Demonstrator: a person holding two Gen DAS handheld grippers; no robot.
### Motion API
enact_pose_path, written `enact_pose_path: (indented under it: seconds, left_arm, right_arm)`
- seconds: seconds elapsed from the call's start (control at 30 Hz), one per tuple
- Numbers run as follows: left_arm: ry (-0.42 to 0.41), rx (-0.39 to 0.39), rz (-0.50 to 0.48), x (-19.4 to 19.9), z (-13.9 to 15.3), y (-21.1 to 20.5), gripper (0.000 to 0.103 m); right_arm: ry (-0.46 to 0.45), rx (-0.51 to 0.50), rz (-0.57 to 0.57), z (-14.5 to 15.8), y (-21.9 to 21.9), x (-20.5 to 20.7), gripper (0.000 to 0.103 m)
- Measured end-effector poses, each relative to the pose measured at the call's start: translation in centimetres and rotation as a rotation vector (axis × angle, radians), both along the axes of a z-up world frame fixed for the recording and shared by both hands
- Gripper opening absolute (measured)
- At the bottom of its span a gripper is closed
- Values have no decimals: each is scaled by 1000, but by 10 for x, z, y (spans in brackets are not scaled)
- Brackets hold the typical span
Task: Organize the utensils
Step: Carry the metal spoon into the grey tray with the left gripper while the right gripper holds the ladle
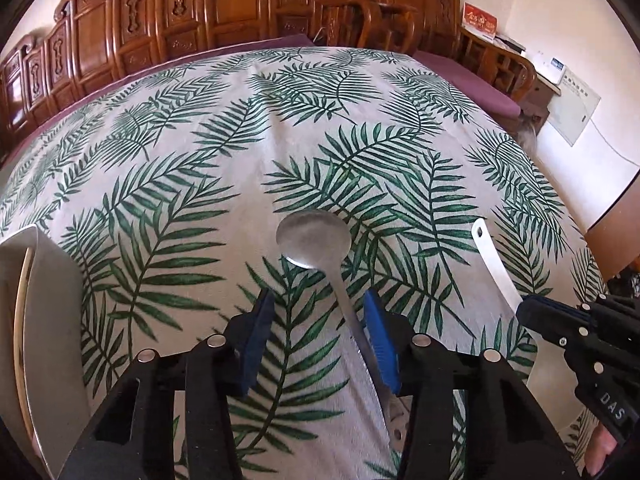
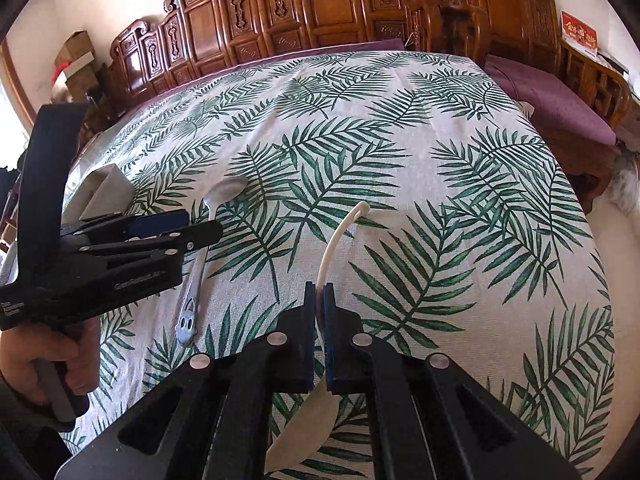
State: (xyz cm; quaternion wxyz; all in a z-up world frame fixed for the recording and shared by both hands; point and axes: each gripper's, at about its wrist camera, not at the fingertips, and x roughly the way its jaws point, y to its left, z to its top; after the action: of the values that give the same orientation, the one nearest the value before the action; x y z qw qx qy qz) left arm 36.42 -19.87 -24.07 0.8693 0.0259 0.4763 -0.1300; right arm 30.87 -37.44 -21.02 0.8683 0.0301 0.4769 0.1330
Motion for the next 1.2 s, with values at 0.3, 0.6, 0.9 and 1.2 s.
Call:
enact_pose_path:
  seconds: [0.3,0.6,0.9,1.2]
  left_arm:
    - [-2,41,-3,0,1,-12,7]
    - [-17,27,-17,-23,14,15,5]
    - [-71,21,-10,-46,44,46,5]
    - [-107,3,-3,-62,71,78,5]
  right_arm:
    - [0,-10,11,0,6,0,5]
    - [-18,-12,61,8,31,-9,5]
    - [-67,2,116,27,66,-27,4]
    - [-107,-2,162,43,95,-45,4]
